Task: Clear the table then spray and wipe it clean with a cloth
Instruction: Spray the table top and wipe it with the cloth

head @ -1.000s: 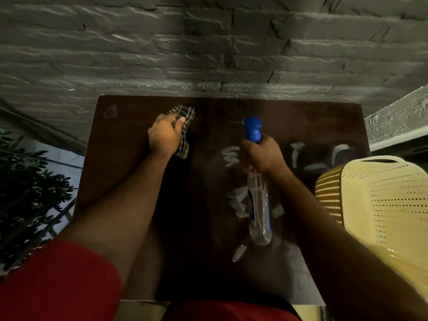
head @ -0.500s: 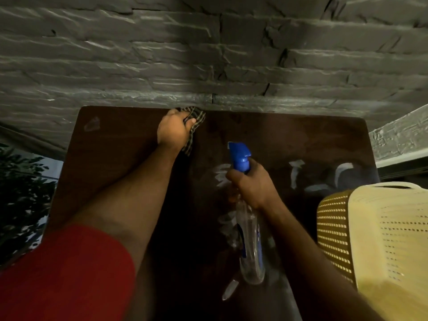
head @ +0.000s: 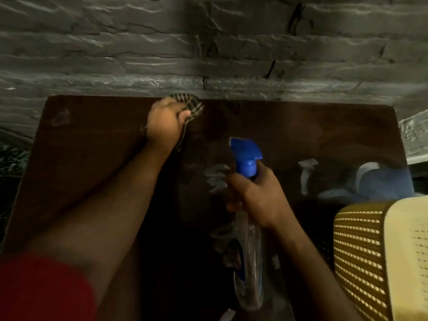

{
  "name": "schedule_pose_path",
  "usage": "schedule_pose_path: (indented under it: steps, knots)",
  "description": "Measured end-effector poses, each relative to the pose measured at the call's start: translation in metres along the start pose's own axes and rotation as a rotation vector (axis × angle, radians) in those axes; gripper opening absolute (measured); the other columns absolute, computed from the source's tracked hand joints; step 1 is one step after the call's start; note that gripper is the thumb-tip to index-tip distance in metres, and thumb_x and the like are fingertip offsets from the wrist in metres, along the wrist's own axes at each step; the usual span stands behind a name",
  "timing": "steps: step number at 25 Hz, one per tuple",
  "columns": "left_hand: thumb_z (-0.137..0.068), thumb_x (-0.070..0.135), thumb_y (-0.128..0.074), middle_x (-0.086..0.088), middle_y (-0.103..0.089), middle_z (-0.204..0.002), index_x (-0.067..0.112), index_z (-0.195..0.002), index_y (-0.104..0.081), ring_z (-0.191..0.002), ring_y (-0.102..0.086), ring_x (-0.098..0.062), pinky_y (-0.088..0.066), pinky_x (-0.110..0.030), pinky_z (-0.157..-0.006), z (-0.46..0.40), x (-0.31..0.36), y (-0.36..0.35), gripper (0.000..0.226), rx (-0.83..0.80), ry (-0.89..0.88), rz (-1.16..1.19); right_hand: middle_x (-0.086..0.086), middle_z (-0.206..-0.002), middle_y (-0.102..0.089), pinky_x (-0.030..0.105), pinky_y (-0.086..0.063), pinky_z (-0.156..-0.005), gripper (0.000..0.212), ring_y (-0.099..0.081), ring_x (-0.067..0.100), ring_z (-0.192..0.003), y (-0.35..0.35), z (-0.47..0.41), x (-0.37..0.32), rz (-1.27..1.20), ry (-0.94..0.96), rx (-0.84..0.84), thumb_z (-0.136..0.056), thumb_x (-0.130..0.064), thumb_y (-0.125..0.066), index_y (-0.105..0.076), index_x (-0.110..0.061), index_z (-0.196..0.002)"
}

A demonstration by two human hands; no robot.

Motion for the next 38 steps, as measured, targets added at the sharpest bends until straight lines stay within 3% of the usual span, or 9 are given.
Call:
schedule_pose_path:
  steps: [2, 6, 11, 15, 19, 24, 28, 33, 38]
  knots:
    - [-0.090, 0.033, -0.056, -0.009, -0.063, -0.106, 0.014, -0.104, -0.070, -0.097, -0.056, -0.029, -0.044, -0.036, -0.084, -0.019, 0.018, -0.011, 0.027, 0.005, 0.070, 0.001, 0.005, -0.080, -0.065, 0.047, -0.063, -0.069, 0.019, -0.067, 0.022, -0.066, -0.001, -0.002, 0.000, -0.007, 0.006, 0.002, -0.087, -0.021, -0.066, -0.056, -0.023, -0.103]
    - [-0.090, 0.030, -0.057, -0.011, -0.065, -0.104, 0.011, -0.105, -0.071, -0.092, -0.057, -0.033, -0.043, -0.037, -0.083, 0.025, 0.026, -0.013, 0.028, -0.083, -0.287, 0.051, 0.009, -0.076, -0.067, 0.048, -0.063, -0.068, 0.015, -0.069, 0.026, -0.062, -0.002, 0.002, -0.007, 0.005, -0.010, 0.018, -0.088, -0.019, -0.064, -0.057, -0.020, -0.101]
    - [-0.093, 0.034, -0.053, -0.007, -0.062, -0.114, 0.016, -0.108, -0.069, -0.103, -0.056, -0.026, -0.043, -0.035, -0.087, -0.014, 0.039, -0.012, 0.028, -0.082, 0.045, -0.006, 0.007, -0.076, -0.064, 0.039, -0.062, -0.064, 0.015, -0.065, 0.023, -0.062, -0.009, 0.007, -0.021, -0.005, -0.024, 0.005, -0.088, -0.017, -0.064, -0.056, -0.017, -0.101]
    - [-0.092, 0.030, -0.057, -0.008, -0.064, -0.103, 0.010, -0.101, -0.070, -0.089, -0.058, -0.028, -0.047, -0.040, -0.078, 0.016, 0.069, -0.026, 0.025, -0.085, -0.308, 0.098, 0.006, -0.079, -0.065, 0.034, -0.061, -0.062, 0.018, -0.064, 0.021, -0.064, -0.015, 0.005, -0.025, -0.054, -0.040, -0.028, -0.089, -0.016, -0.063, -0.056, -0.018, -0.105]
    - [-0.094, 0.034, -0.052, -0.009, -0.061, -0.114, 0.011, -0.108, -0.068, -0.100, -0.058, -0.028, -0.043, -0.037, -0.086, -0.019, 0.048, -0.021, 0.030, -0.084, -0.036, -0.031, 0.001, -0.077, -0.066, 0.044, -0.064, -0.069, 0.022, -0.066, 0.017, -0.064, -0.008, 0.004, -0.021, -0.043, -0.043, 0.020, -0.088, -0.018, -0.065, -0.056, -0.019, -0.108]
    - [-0.093, 0.032, -0.055, -0.009, -0.061, -0.112, 0.012, -0.112, -0.068, -0.100, -0.057, -0.028, -0.045, -0.039, -0.089, 0.022, 0.056, -0.026, 0.030, -0.269, -0.427, 0.055, 0.020, -0.094, -0.066, 0.035, -0.062, -0.063, 0.025, -0.066, 0.022, -0.071, -0.005, 0.006, -0.018, -0.062, -0.056, 0.040, -0.088, -0.018, -0.064, -0.056, -0.015, -0.112]
    - [-0.095, 0.033, -0.050, -0.013, -0.059, -0.116, 0.009, -0.109, -0.066, -0.103, -0.055, -0.030, -0.041, -0.038, -0.090, -0.022, 0.036, -0.014, 0.032, -0.093, -0.050, -0.077, 0.025, -0.104, -0.064, 0.033, -0.061, -0.063, 0.023, -0.065, 0.026, -0.074, -0.007, 0.008, -0.013, -0.065, -0.058, 0.032, -0.089, -0.017, -0.063, -0.056, -0.013, -0.110]
    - [-0.091, 0.033, -0.055, -0.011, -0.061, -0.112, 0.009, -0.114, -0.067, -0.098, -0.058, -0.033, -0.047, -0.042, -0.087, 0.026, 0.047, -0.019, 0.035, -0.230, -0.444, 0.071, 0.013, -0.091, -0.064, 0.033, -0.061, -0.062, 0.021, -0.064, 0.023, -0.072, -0.016, 0.010, -0.005, -0.087, -0.096, 0.013, -0.089, -0.016, -0.063, -0.057, -0.016, -0.110]
    - [-0.095, 0.033, -0.050, -0.009, -0.056, -0.121, 0.010, -0.112, -0.065, -0.105, -0.053, -0.030, -0.039, -0.038, -0.088, -0.010, 0.060, -0.019, 0.032, -0.186, -0.123, -0.018, 0.009, -0.083, -0.063, 0.032, -0.061, -0.061, 0.020, -0.063, 0.021, -0.069, -0.020, 0.009, -0.001, -0.080, -0.117, 0.020, -0.090, -0.016, -0.063, -0.056, -0.020, -0.108]
Point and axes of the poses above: each hand's wrist, its own z-axis away from the middle knuckle, its own y-axis out of the back of the hand, x = y × z, the point moved 6 cm from there along -z, towards the middle knuckle
